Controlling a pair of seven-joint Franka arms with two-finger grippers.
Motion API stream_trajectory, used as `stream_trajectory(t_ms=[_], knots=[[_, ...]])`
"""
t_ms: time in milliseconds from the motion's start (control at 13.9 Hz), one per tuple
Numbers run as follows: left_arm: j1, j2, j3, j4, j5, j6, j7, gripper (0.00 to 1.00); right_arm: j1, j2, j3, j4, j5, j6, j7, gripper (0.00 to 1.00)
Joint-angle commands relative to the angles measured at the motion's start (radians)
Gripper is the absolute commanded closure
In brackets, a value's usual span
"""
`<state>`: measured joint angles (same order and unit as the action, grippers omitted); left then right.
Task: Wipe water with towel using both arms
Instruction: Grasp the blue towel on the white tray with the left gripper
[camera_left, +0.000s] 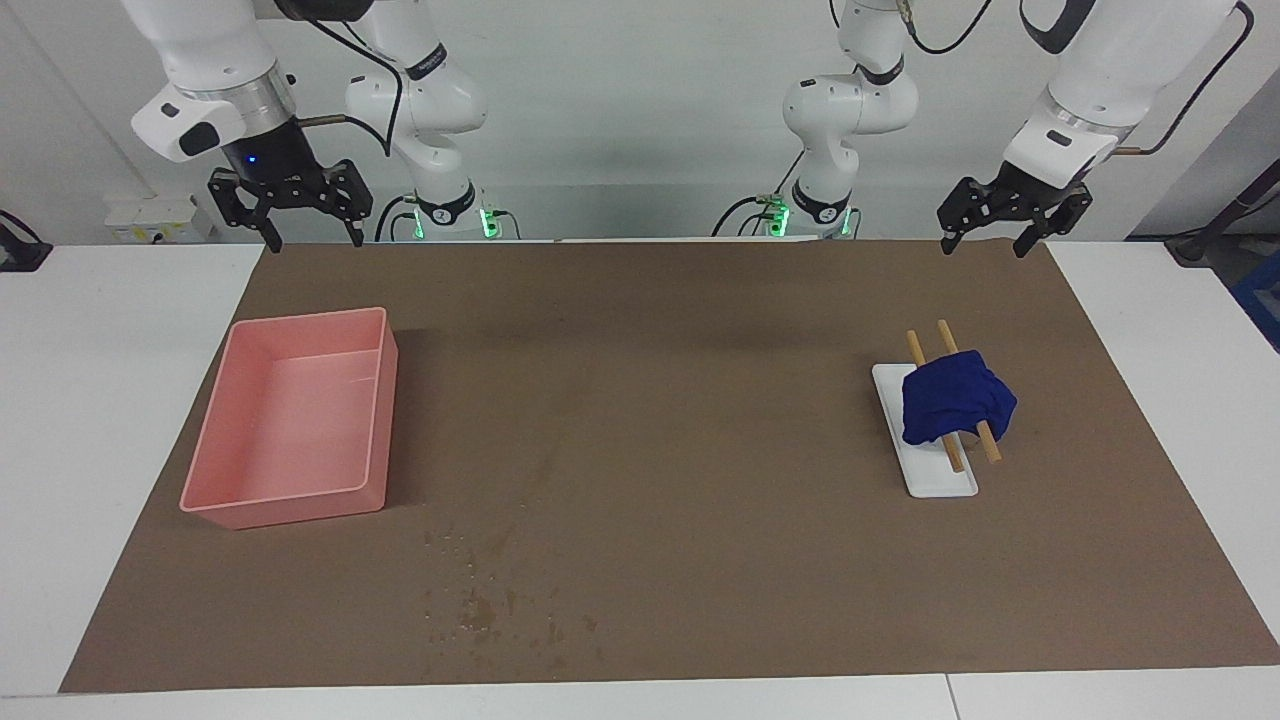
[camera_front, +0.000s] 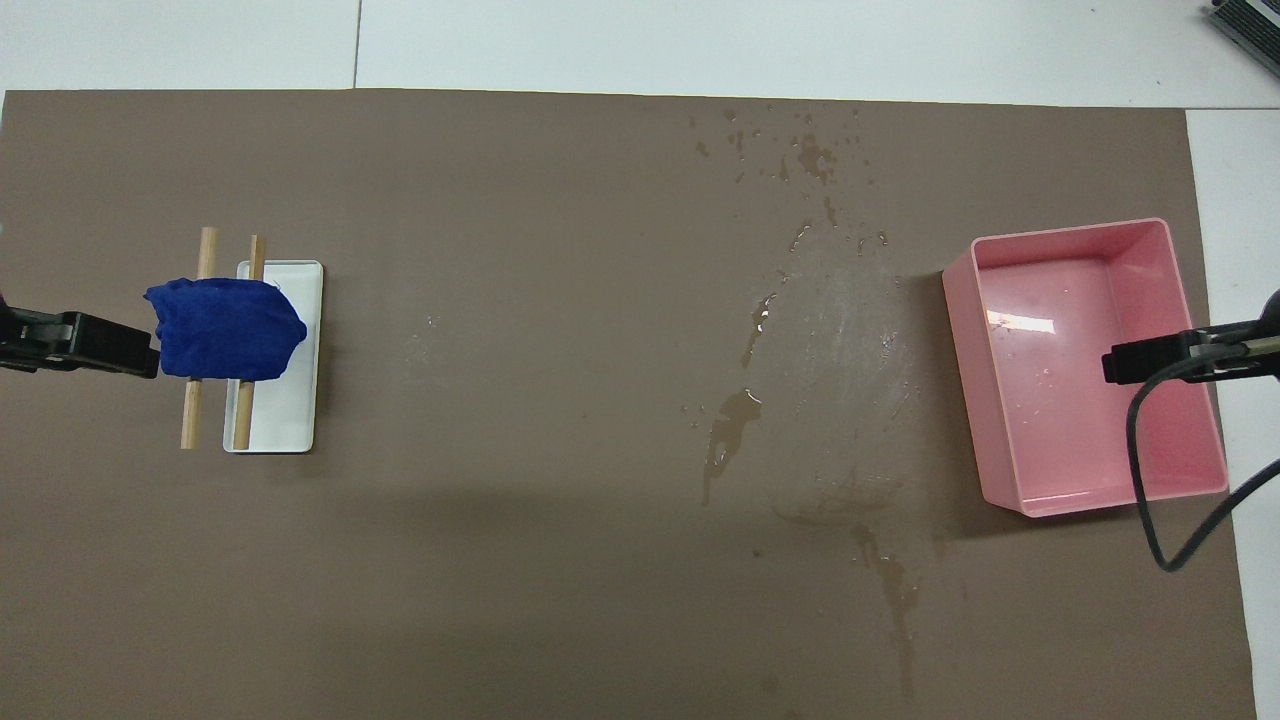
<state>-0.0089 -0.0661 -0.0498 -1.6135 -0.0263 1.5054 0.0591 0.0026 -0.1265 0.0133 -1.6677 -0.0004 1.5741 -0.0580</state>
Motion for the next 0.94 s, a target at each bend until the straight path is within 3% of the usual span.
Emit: stream_trajectory(t_ms=[0,144,360,648,864], knots=[[-0.006,0.005,0.004,0.012,-0.012,0.019,-0.010,0.00,-0.004,-0.021,0.005,-0.015,-0.009,-0.006,-0.020,0.00],[-0.003,0.005,0.004,0.004,-0.014,0.060,-0.007,0.00,-0.010,-0.024,0.005,-0.018,-0.010,-0.008,-0.022,0.00],[0.010,-0.011,0.007,-0.097,-0.012,0.284,-0.018,0.00,-0.013,-0.024,0.005,-0.020,-0.010,-0.009,-0.023,0.00],[0.044,0.052,0.011,-0.201,-0.004,0.470,-0.062,0.00,-0.004,-0.025,0.005,-0.021,-0.010,-0.009,-0.019,0.00],[0.043,0.080,0.010,-0.328,0.122,0.626,-0.195,0.00,-0.004,-0.025,0.005,-0.023,-0.010,-0.009,-0.019,0.00]])
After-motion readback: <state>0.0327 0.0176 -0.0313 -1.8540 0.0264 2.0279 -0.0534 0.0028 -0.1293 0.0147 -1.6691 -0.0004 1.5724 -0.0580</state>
